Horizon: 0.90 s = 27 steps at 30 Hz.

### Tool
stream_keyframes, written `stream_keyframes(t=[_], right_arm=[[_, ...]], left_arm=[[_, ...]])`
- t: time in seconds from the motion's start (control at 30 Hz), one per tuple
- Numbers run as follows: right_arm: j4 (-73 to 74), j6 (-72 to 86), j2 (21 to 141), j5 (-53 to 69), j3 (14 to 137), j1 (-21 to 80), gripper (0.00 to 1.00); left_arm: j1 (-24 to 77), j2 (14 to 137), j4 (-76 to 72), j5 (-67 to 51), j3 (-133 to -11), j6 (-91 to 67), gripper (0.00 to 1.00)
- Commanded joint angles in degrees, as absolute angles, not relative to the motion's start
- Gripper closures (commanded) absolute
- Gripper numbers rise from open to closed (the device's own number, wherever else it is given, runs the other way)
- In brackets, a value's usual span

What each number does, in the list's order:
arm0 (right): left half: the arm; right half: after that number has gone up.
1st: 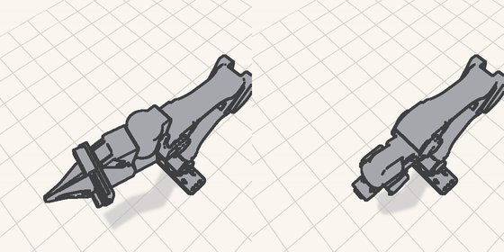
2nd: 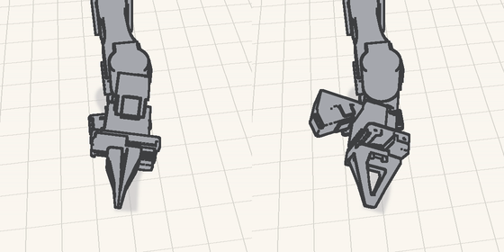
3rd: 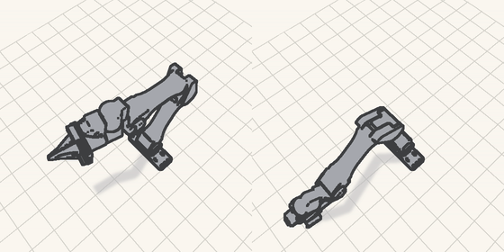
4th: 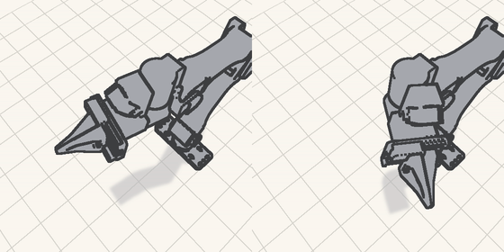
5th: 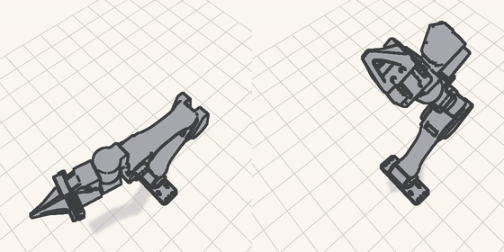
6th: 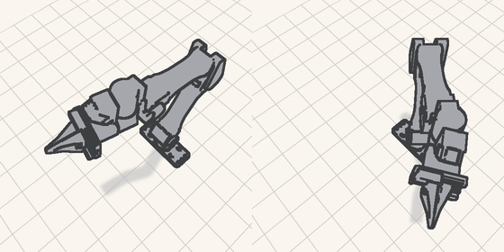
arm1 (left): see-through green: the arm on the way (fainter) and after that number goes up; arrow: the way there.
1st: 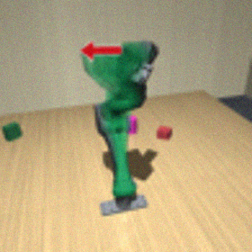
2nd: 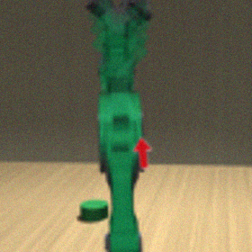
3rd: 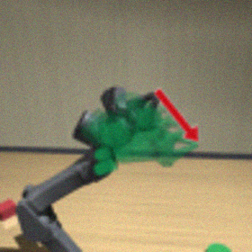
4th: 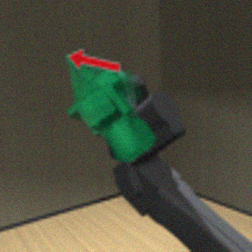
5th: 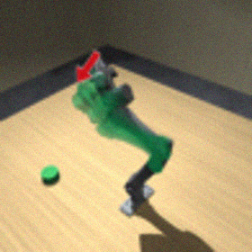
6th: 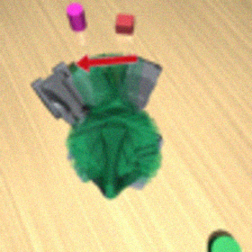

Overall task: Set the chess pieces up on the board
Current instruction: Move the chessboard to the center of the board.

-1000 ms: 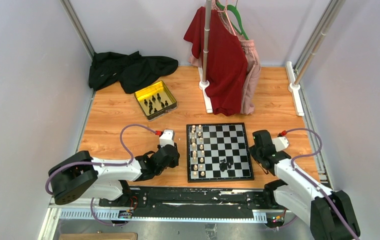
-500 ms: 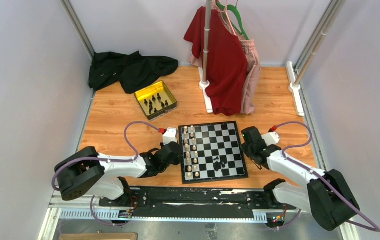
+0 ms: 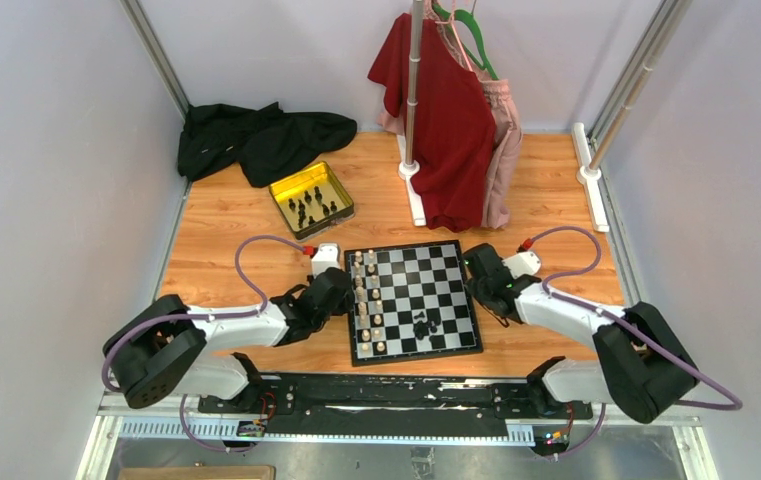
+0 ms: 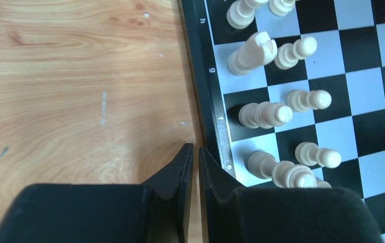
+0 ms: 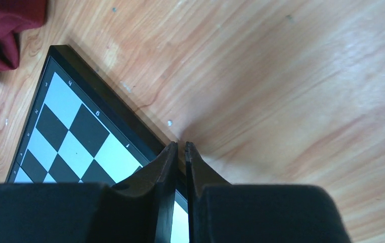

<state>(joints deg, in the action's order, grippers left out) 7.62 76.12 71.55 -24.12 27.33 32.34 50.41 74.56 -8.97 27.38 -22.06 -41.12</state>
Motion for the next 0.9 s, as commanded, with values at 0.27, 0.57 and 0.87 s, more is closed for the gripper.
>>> stream_keyframes(t=[0.27, 0.57, 0.87], right_arm=[[5.76, 78.34, 81.58, -21.01, 30.39, 37.94, 0.84], [4.56, 78.84, 84.91, -21.41, 32.07, 40.2, 0.84], [4.39, 78.45, 85.59, -21.71, 32.56, 40.48, 0.84]], left_arm=[[44.94, 71.44, -7.38, 27.05, -21.51, -37.78, 0.85], [41.32, 72.16, -7.74, 26.46, -23.1, -35.43, 0.85], [38.07, 73.89, -9.31, 24.19, -25.75, -33.86, 0.85]])
